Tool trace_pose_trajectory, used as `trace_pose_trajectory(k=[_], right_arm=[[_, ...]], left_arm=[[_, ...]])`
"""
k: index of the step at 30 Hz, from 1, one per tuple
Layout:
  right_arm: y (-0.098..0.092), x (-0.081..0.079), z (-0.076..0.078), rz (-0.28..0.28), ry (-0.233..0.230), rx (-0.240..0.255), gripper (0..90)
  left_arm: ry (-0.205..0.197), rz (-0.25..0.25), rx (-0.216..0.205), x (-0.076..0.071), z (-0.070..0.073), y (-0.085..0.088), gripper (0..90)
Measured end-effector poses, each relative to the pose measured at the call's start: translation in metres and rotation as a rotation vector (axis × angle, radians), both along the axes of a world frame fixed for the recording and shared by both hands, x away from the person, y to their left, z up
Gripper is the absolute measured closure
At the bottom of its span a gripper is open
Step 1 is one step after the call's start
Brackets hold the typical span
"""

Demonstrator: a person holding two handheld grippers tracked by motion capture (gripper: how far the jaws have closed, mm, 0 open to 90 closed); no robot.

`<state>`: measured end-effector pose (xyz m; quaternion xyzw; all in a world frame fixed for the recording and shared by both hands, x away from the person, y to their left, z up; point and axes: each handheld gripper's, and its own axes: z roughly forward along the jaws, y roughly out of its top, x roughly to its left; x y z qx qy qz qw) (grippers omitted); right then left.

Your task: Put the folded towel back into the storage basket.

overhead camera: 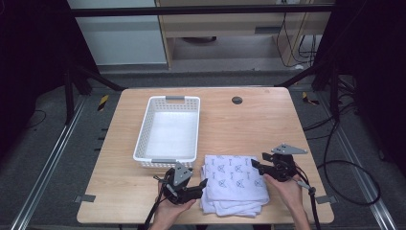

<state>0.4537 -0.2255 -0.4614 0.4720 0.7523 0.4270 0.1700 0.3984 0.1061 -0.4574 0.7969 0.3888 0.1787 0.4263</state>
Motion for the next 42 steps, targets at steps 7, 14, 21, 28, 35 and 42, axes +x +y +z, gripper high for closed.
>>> trace_pose_trajectory(k=[7, 14, 21, 28, 35, 42], right_arm=[[0.001, 0.001, -0.007, 0.001, 0.024, -0.007, 44.0], [0.005, 0.003, -0.014, 0.014, 0.050, -0.030, 44.7], [0.008, 0.005, -0.020, 0.018, 0.071, -0.049, 45.5], [0.010, 0.007, -0.026, 0.020, 0.096, -0.069, 46.2], [0.012, 0.007, -0.030, 0.015, 0.115, -0.073, 46.6], [0.012, 0.009, -0.033, 0.004, 0.138, -0.068, 47.2]], left_arm=[[0.033, -0.013, 0.034, 0.003, -0.011, -0.009, 32.6], [0.062, -0.010, 0.052, 0.008, -0.020, -0.018, 31.9], [0.093, -0.006, 0.073, 0.013, -0.029, -0.022, 30.5], [0.102, -0.005, 0.086, 0.013, -0.037, -0.027, 29.6], [0.136, -0.011, 0.072, 0.016, -0.040, -0.027, 29.7], [0.160, -0.014, 0.045, 0.020, -0.043, -0.026, 29.7]])
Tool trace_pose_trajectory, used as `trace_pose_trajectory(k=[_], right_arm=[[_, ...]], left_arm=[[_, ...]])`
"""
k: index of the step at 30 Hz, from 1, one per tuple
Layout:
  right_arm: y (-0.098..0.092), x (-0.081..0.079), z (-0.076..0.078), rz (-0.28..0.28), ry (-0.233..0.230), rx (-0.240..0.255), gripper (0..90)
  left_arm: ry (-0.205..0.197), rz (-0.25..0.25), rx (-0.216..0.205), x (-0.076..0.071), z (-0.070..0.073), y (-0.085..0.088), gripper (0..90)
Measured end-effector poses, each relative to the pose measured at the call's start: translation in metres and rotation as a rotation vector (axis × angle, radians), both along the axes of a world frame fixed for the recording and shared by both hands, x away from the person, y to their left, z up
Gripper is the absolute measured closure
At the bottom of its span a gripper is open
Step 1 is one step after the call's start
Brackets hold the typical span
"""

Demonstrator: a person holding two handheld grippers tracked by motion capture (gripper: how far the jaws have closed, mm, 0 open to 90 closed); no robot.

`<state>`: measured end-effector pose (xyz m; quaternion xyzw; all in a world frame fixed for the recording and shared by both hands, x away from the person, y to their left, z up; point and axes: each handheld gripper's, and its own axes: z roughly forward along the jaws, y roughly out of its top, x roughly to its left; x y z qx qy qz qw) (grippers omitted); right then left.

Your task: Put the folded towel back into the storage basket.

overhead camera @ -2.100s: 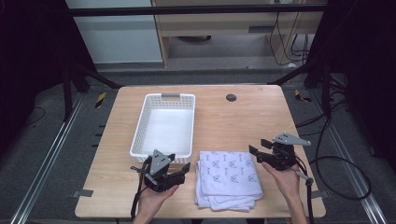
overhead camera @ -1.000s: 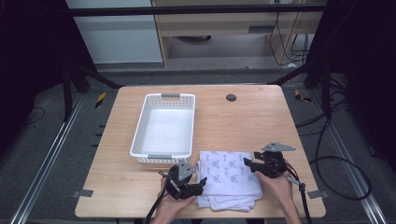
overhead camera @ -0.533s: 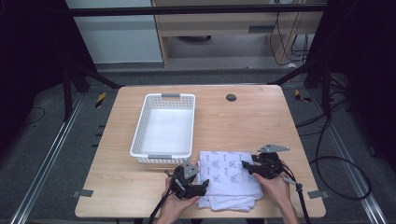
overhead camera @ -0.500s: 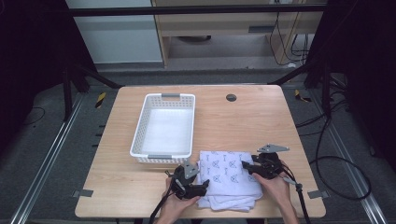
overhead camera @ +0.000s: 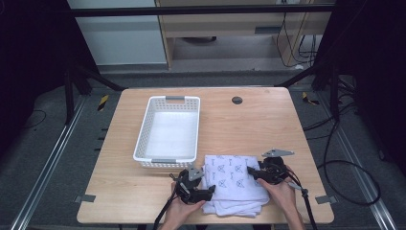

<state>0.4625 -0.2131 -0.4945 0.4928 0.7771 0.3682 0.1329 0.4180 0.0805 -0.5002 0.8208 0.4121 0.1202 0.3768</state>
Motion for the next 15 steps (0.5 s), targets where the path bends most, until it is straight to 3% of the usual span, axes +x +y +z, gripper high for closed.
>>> trace_pose_trajectory(k=[8, 9, 15], right_arm=[[-0.0009, 0.0004, -0.0019, -0.003, 0.005, 0.015, 48.9], [-0.0009, 0.0002, -0.0020, -0.009, 0.020, 0.038, 51.8], [-0.0012, 0.0009, -0.0027, -0.022, 0.046, 0.065, 55.6]], left_arm=[[0.005, -0.011, -0.008, -0.0011, 0.0005, -0.0015, 37.0], [0.013, -0.016, -0.015, -0.0013, 0.0010, -0.0020, 39.1], [0.043, -0.032, -0.021, -0.0007, 0.0030, -0.0028, 48.4]])
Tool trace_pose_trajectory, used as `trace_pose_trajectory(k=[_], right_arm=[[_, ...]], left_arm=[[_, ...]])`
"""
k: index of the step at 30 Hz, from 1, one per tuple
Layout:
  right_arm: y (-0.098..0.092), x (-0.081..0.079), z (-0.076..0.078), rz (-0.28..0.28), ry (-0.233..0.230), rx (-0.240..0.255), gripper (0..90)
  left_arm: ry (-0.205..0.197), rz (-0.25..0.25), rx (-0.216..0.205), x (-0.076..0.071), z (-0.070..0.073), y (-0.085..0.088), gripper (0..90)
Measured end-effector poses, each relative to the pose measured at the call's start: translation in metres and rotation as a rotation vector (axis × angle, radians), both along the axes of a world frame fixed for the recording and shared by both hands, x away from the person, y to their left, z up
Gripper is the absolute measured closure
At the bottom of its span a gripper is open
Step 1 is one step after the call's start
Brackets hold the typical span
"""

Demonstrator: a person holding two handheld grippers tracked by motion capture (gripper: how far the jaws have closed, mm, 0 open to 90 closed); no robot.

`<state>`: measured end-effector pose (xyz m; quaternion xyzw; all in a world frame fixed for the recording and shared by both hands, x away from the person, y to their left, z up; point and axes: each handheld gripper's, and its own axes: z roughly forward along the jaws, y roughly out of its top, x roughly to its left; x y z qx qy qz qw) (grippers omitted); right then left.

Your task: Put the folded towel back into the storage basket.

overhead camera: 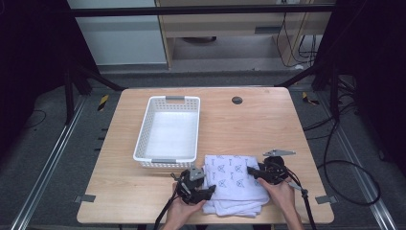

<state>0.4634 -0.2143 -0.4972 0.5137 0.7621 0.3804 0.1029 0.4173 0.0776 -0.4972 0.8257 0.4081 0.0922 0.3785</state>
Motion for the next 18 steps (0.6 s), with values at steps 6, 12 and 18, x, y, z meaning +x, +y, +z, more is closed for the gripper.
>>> trace_pose_trajectory(k=[6, 12, 18], right_arm=[[0.003, -0.001, 0.002, 0.008, 0.003, -0.003, 63.9], [0.002, -0.001, 0.004, 0.004, 0.006, 0.006, 72.1], [0.003, -0.002, 0.011, 0.001, 0.014, 0.002, 74.8]], left_arm=[[0.015, -0.009, -0.022, 0.000, 0.001, -0.001, 59.9], [-0.004, -0.014, -0.016, -0.002, 0.003, -0.002, 69.1], [-0.017, -0.017, -0.053, -0.003, 0.006, 0.001, 73.1]])
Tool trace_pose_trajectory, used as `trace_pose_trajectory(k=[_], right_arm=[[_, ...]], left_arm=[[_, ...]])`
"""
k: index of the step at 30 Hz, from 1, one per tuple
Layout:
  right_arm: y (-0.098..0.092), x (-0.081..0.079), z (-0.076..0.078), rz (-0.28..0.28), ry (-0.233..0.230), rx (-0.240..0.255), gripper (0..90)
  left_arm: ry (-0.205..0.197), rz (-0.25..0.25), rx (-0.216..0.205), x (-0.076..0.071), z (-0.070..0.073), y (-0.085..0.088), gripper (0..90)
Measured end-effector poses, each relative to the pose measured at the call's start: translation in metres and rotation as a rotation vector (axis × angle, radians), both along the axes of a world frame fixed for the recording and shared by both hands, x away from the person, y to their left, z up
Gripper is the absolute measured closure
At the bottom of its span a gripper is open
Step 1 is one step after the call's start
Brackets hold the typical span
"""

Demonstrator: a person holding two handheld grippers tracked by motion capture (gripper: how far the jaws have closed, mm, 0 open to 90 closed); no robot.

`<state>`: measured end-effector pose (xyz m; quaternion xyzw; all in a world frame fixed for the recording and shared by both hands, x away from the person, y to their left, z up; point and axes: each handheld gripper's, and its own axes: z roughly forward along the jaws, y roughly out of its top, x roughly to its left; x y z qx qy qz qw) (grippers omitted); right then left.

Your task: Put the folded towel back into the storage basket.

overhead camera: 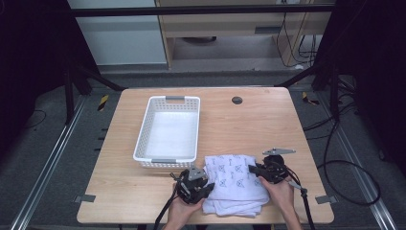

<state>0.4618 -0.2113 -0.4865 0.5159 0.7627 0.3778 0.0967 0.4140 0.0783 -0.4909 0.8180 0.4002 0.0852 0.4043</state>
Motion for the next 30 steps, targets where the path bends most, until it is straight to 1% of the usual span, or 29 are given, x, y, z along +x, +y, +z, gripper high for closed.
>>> trace_pose_trajectory(k=[2, 4, 6, 7, 8, 9, 11, 12, 14, 16, 17, 19, 20, 25, 26, 28, 29, 30], right_arm=[[0.000, -0.001, 0.003, 0.002, -0.005, -0.004, 74.9], [-0.001, -0.003, 0.007, 0.006, -0.023, -0.003, 74.9], [-0.002, -0.006, 0.012, 0.009, -0.035, 0.009, 74.9], [-0.002, -0.007, 0.015, 0.010, -0.043, 0.018, 74.9], [-0.003, -0.008, 0.017, 0.013, -0.046, 0.024, 75.0], [-0.003, -0.009, 0.019, 0.016, -0.052, 0.025, 75.0], [-0.004, -0.010, 0.021, 0.017, -0.056, 0.030, 75.0], [-0.003, -0.012, 0.025, 0.019, -0.064, 0.039, 75.0], [-0.003, -0.013, 0.028, 0.025, -0.077, 0.032, 75.1], [-0.003, -0.014, 0.030, 0.025, -0.080, 0.035, 75.1], [-0.003, -0.016, 0.033, 0.028, -0.096, 0.038, 75.1], [-0.003, -0.017, 0.034, 0.026, -0.095, 0.040, 75.1], [-0.002, -0.019, 0.039, 0.027, -0.108, 0.037, 75.1], [-0.001, -0.024, 0.049, 0.028, -0.145, 0.030, 75.1], [0.000, -0.025, 0.050, 0.028, -0.151, 0.030, 75.1], [0.000, -0.025, 0.052, 0.027, -0.156, 0.030, 75.2], [0.000, -0.027, 0.055, 0.026, -0.162, 0.033, 75.3], [0.000, -0.028, 0.056, 0.027, -0.168, 0.033, 75.4]], left_arm=[[-0.009, -0.006, -0.003, -0.001, 0.003, 0.001, 73.5], [-0.016, -0.011, -0.017, -0.002, 0.007, 0.002, 73.6], [-0.021, -0.016, -0.018, -0.002, 0.010, 0.003, 73.6], [-0.034, -0.019, -0.024, -0.003, 0.014, 0.004, 73.6], [-0.037, -0.022, -0.027, -0.004, 0.016, 0.005, 73.6], [-0.040, -0.019, -0.034, -0.005, 0.018, 0.005, 73.6], [-0.043, -0.022, -0.035, -0.005, 0.020, 0.006, 73.6], [-0.051, -0.022, -0.039, -0.006, 0.023, 0.006, 73.6], [-0.057, -0.027, -0.040, -0.007, 0.025, 0.007, 73.6], [-0.059, -0.027, -0.045, -0.008, 0.027, 0.007, 73.6], [-0.058, -0.026, -0.049, -0.008, 0.029, 0.008, 73.6], [-0.061, -0.029, -0.053, -0.009, 0.032, 0.009, 73.6], [-0.068, -0.030, -0.053, -0.009, 0.035, 0.010, 73.6], [-0.078, -0.029, -0.065, -0.010, 0.041, 0.012, 73.6], [-0.083, -0.029, -0.068, -0.011, 0.044, 0.013, 73.6], [-0.088, -0.028, -0.067, -0.011, 0.045, 0.013, 73.6], [-0.100, -0.030, -0.064, -0.012, 0.047, 0.013, 73.6], [-0.103, -0.029, -0.065, -0.013, 0.048, 0.013, 73.6]])
